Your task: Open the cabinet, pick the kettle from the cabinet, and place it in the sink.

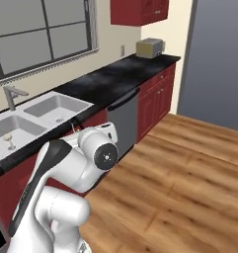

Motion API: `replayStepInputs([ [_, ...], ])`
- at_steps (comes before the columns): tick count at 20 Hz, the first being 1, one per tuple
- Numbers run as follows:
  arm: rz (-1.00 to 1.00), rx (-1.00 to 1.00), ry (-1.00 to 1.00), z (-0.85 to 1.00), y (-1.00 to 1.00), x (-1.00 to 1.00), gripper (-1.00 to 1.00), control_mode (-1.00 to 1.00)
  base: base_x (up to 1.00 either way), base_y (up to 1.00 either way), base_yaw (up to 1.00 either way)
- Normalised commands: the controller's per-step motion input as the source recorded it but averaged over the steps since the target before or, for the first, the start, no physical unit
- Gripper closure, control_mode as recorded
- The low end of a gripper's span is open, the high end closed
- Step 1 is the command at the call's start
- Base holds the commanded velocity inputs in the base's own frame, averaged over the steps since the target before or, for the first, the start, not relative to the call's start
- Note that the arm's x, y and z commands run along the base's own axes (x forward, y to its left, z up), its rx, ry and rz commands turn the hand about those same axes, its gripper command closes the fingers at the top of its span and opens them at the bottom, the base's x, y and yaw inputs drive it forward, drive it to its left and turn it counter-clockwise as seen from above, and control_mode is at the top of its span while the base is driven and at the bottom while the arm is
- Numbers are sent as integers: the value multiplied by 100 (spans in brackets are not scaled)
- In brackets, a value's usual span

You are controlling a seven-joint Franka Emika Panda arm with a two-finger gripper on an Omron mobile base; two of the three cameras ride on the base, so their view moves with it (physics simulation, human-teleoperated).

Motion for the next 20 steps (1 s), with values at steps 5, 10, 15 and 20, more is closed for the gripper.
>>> replayStepInputs([
  [5, 0, 0, 0, 0, 0, 0, 100, 100, 75, 0, 0],
  [10, 0, 0, 0, 0, 0, 0, 100, 100, 75, 0, 0],
  [15, 0, 0, 0, 0, 0, 0, 100, 100, 75, 0, 0],
  [20, 0, 0, 0, 0, 0, 0, 100, 100, 75, 0, 0],
])
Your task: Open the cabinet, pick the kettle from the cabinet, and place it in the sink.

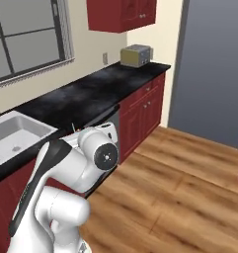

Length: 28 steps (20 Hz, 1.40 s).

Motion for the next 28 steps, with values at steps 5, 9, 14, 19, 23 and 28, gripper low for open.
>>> replayStepInputs([
  [5, 0, 0, 0, 0, 0, 0, 100, 100, 75, 0, 0],
  [9, 0, 0, 0, 0, 0, 0, 100, 100, 71, -3, 20],
  [14, 0, 0, 0, 0, 0, 0, 100, 100, 48, -8, 62],
  [19, 0, 0, 0, 0, 0, 0, 100, 100, 31, -8, 78],
  [23, 0, 0, 0, 0, 0, 0, 100, 100, 22, -7, 87],
  [28, 0, 0, 0, 0, 0, 0, 100, 100, 11, -10, 90],
])
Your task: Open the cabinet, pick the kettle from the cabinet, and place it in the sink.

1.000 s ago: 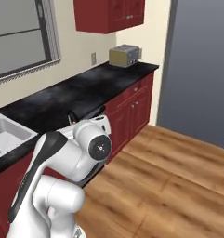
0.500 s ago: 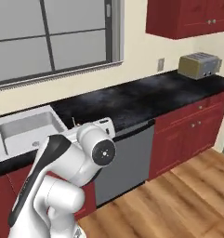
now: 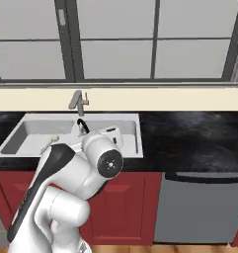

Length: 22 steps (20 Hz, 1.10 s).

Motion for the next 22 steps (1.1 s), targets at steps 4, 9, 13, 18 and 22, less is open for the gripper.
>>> replayStepInputs([
  [4, 0, 0, 0, 0, 0, 0, 100, 100, 11, -14, 85],
  [9, 0, 0, 0, 0, 0, 0, 100, 100, 14, -41, 40],
  [13, 0, 0, 0, 0, 0, 0, 100, 100, 9, -58, 9],
  [18, 0, 0, 0, 0, 0, 0, 100, 100, 17, -56, 3],
  [22, 0, 0, 0, 0, 0, 0, 100, 100, 48, -31, 0],
])
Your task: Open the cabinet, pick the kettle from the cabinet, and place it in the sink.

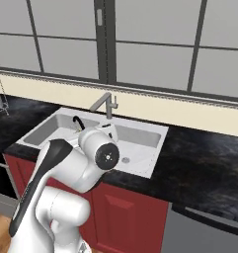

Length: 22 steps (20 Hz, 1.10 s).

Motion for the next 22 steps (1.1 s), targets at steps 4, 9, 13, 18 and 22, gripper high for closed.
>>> replayStepInputs([
  [4, 0, 0, 0, 0, 0, 0, 100, 100, 48, -29, 0],
  [9, 0, 0, 0, 0, 0, 0, 100, 100, 26, -20, 0],
  [13, 0, 0, 0, 0, 0, 0, 100, 100, 0, 0, 0],
  [18, 0, 0, 0, 0, 0, 0, 100, 100, 0, 0, 0],
  [22, 0, 0, 0, 0, 0, 0, 100, 100, 0, 0, 0],
])
